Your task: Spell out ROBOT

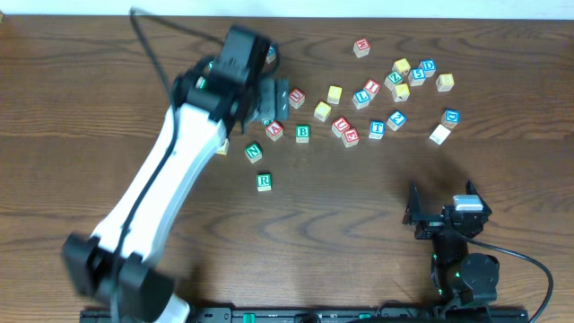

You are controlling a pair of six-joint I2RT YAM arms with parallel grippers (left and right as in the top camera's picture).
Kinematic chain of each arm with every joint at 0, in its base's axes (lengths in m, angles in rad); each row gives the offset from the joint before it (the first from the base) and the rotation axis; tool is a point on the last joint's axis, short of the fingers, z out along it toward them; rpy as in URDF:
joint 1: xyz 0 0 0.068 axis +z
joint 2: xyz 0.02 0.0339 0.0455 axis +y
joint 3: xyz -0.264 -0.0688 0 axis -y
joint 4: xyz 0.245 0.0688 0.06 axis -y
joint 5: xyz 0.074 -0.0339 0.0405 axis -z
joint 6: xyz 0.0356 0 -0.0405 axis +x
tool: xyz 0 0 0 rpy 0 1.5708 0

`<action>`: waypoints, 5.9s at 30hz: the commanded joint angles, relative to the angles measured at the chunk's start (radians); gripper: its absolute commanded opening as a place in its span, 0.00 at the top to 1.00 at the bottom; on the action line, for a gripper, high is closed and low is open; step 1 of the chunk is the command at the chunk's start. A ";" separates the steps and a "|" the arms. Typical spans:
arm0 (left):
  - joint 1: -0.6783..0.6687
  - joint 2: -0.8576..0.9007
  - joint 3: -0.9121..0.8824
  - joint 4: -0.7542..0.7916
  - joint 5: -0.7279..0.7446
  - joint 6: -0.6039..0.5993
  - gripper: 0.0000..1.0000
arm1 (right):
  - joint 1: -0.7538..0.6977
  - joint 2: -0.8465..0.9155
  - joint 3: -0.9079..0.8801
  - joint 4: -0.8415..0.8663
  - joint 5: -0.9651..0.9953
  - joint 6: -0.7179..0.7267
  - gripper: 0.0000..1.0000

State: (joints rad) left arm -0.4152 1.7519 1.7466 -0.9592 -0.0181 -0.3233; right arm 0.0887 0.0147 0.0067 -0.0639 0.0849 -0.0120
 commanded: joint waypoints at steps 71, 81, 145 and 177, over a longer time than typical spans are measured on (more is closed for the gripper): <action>0.037 0.689 0.402 -0.041 0.041 0.046 0.01 | -0.006 -0.003 -0.001 -0.004 -0.002 -0.011 0.01; 0.037 0.716 0.401 -0.045 0.040 0.046 0.03 | -0.006 -0.003 -0.001 -0.004 -0.002 -0.012 0.01; 0.038 0.719 0.325 0.116 0.040 0.095 0.50 | -0.006 -0.003 -0.001 -0.004 -0.002 -0.012 0.01; 0.036 0.719 0.325 0.135 0.040 0.106 0.75 | -0.006 -0.003 -0.001 -0.004 -0.002 -0.012 0.01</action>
State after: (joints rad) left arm -0.3786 2.4504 2.0815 -0.8249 0.0212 -0.2256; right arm 0.0887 0.0147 0.0067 -0.0639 0.0849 -0.0124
